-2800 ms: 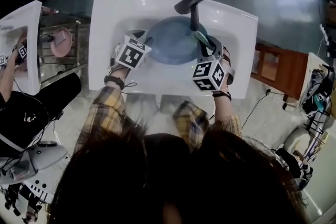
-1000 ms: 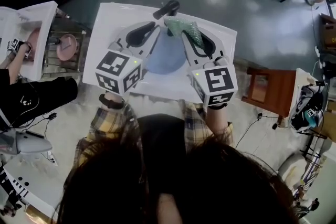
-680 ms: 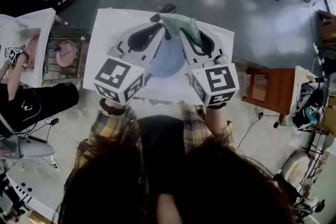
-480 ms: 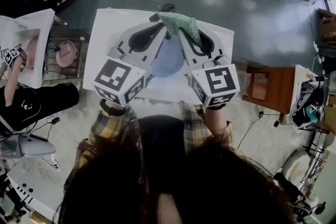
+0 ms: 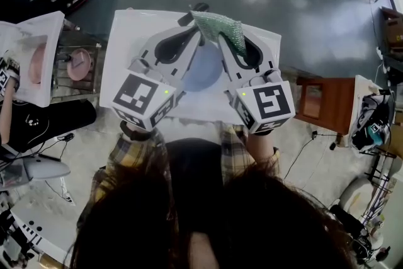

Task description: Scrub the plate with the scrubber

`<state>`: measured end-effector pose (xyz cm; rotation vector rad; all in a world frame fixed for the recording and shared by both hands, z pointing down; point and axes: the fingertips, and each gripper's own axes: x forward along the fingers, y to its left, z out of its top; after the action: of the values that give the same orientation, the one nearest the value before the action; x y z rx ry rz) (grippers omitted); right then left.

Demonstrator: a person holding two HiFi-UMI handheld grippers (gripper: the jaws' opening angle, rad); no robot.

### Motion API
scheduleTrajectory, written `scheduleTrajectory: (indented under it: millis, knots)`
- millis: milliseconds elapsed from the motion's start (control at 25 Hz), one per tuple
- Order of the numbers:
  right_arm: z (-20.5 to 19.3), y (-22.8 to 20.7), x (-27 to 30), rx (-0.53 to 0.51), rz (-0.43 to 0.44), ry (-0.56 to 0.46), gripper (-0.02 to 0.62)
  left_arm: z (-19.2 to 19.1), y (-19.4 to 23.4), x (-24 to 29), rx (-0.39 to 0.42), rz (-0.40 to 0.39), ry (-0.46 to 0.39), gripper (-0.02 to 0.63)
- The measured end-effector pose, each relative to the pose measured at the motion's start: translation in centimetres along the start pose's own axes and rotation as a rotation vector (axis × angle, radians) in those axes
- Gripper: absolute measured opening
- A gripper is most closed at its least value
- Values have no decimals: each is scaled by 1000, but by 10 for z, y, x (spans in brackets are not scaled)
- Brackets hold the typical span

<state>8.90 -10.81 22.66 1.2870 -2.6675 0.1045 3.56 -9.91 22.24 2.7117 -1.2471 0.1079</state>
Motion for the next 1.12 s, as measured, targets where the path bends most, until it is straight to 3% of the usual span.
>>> scheduleTrajectory:
  millis: [400, 1120]
  knots:
    - [7, 2, -3, -28, 10, -25, 101, -2, 1, -3, 8, -3, 5, 15]
    - [0, 0, -7, 11, 38, -18, 98, -3, 2, -4, 16, 11, 8, 15]
